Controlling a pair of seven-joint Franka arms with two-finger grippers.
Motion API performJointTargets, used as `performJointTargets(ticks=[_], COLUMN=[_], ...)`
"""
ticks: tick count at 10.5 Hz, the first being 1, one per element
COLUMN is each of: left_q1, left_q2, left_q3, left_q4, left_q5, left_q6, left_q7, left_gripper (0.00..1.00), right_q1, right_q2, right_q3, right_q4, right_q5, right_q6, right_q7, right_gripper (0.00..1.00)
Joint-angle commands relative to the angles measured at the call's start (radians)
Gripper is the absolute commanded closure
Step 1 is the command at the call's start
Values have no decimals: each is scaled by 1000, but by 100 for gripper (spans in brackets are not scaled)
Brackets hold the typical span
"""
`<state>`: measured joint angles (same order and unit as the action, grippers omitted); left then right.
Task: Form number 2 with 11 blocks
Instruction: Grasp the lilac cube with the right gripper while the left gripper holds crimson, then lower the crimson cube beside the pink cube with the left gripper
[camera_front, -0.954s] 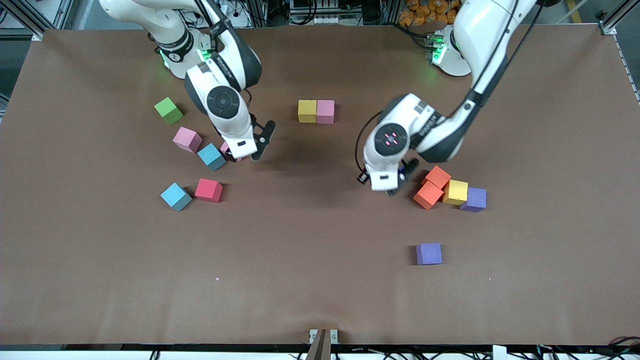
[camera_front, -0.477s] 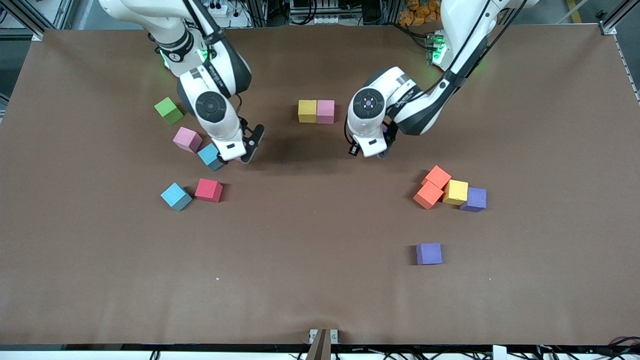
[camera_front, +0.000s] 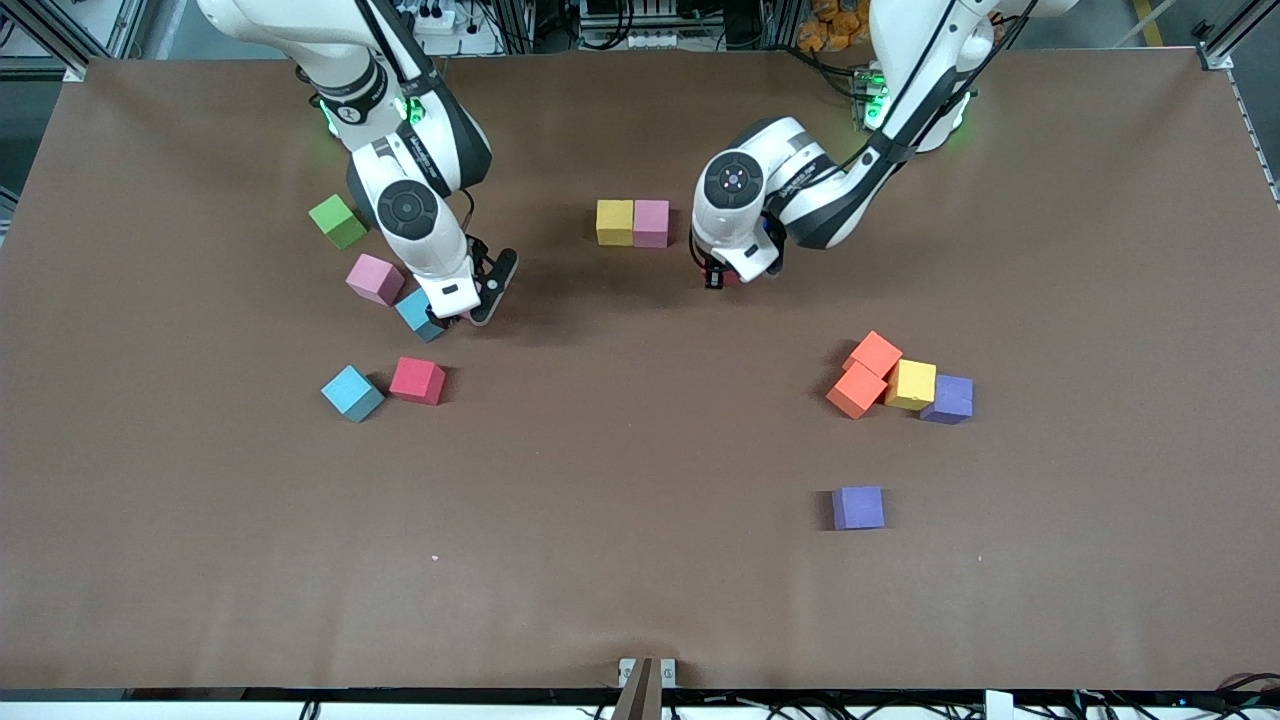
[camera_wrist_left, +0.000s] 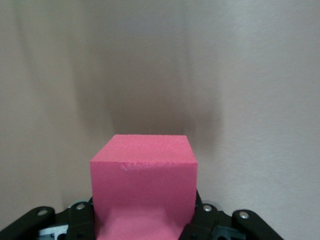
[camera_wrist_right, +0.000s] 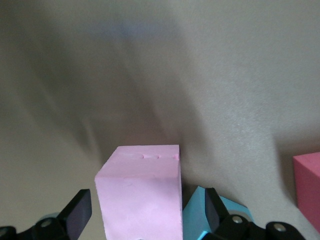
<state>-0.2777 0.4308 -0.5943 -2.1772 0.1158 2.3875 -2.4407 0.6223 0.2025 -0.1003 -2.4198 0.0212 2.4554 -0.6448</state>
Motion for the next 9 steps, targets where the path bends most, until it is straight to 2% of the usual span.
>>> performJointTargets(ticks=[1, 4, 6, 9], left_q1=[-23, -66, -77, -104], left_q2=[-40, -33, -47, -47], left_q3=[-18, -18, -19, -19], left_q4=[-41, -58, -111, -142], left_q5=[-19, -10, -8, -8], left_q6=[66, 107, 178, 229], left_q7=[-76, -121, -123, -130], left_gripper=[100, 100, 100, 100], right_q1=[-9, -10, -12, -7], right_q2=[-38, -18, -14, -3], right_q3=[11, 11, 11, 11], right_q4=[-39, -79, -84, -84], right_q5=[-12, -12, -12, -12], right_q6=[23, 117, 123, 134], right_q7=[-7, -7, -6, -1], right_gripper=[0, 0, 0, 0])
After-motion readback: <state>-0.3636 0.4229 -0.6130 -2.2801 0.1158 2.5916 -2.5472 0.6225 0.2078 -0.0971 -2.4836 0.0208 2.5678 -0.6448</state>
